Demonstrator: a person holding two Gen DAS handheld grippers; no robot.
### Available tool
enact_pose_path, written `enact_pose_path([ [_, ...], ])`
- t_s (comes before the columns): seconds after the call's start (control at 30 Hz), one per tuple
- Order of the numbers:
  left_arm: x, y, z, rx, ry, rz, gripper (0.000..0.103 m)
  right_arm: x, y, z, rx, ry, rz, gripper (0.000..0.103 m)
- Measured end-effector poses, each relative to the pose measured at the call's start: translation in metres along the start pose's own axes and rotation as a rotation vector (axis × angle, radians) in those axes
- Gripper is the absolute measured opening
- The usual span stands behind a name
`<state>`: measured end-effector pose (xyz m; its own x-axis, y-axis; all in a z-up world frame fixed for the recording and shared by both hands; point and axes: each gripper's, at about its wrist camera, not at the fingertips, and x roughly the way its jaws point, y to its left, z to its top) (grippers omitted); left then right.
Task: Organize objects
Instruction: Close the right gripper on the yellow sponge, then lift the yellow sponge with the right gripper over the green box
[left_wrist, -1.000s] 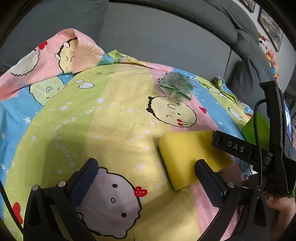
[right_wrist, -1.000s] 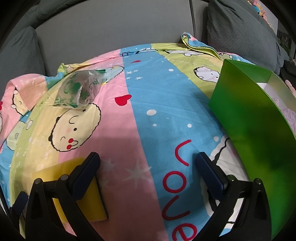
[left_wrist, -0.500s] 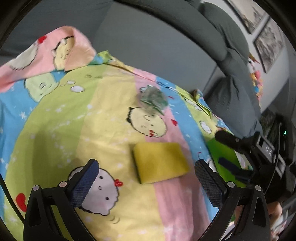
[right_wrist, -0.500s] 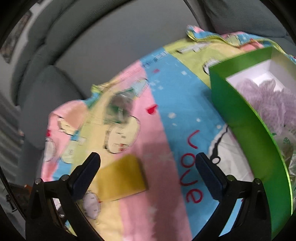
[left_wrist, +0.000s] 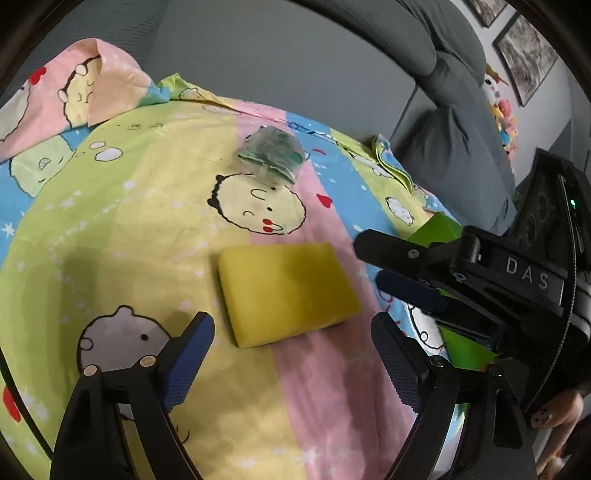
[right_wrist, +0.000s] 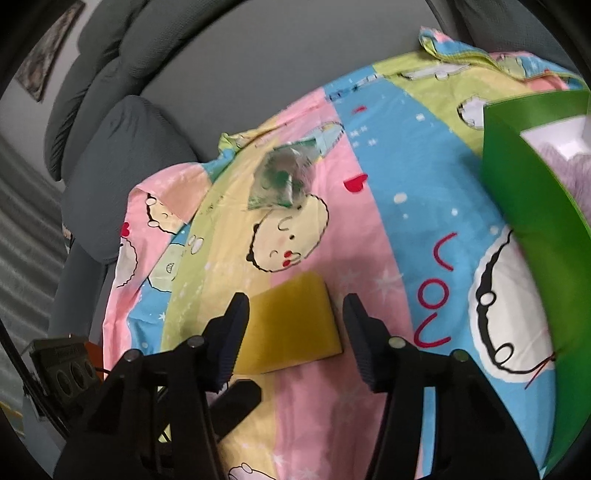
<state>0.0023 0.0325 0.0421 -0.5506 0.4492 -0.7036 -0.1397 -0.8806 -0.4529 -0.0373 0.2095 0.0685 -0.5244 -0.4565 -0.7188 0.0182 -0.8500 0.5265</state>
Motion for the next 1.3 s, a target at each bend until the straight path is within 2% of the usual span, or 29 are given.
enact_pose_path([
  [0.1, 0.002, -0.002, -0.001, 0.005, 0.011, -0.019, 0.07, 0.007, 0.002, -0.001, -0.001, 0.035, 0.014, 0.053],
  [0.23, 0.008, -0.003, -0.002, 0.017, 0.013, 0.014, 0.062, 0.015, 0.003, -0.004, -0.003, 0.068, 0.003, 0.053],
  [0.3, 0.008, -0.004, -0.002, 0.028, 0.011, 0.02, 0.062, 0.018, 0.004, -0.005, -0.014, 0.079, -0.016, 0.053],
  [0.5, 0.0, -0.019, -0.002, 0.08, -0.013, 0.05, 0.058, 0.012, 0.001, -0.005, 0.0, 0.077, 0.011, 0.053],
  [0.7, -0.018, -0.059, 0.003, 0.192, -0.084, 0.071, 0.058, -0.031, -0.006, -0.002, 0.007, -0.037, 0.065, 0.054],
  [0.9, -0.032, -0.106, 0.004, 0.31, -0.145, 0.043, 0.058, -0.085, -0.017, -0.004, 0.015, -0.174, 0.082, 0.054],
  [1.07, -0.035, -0.148, 0.003, 0.411, -0.17, 0.014, 0.058, -0.136, -0.029, -0.012, 0.025, -0.32, 0.072, 0.054],
  [1.3, -0.022, -0.195, -0.005, 0.507, -0.159, -0.06, 0.058, -0.181, -0.063, -0.02, 0.11, -0.435, 0.022, 0.054],
])
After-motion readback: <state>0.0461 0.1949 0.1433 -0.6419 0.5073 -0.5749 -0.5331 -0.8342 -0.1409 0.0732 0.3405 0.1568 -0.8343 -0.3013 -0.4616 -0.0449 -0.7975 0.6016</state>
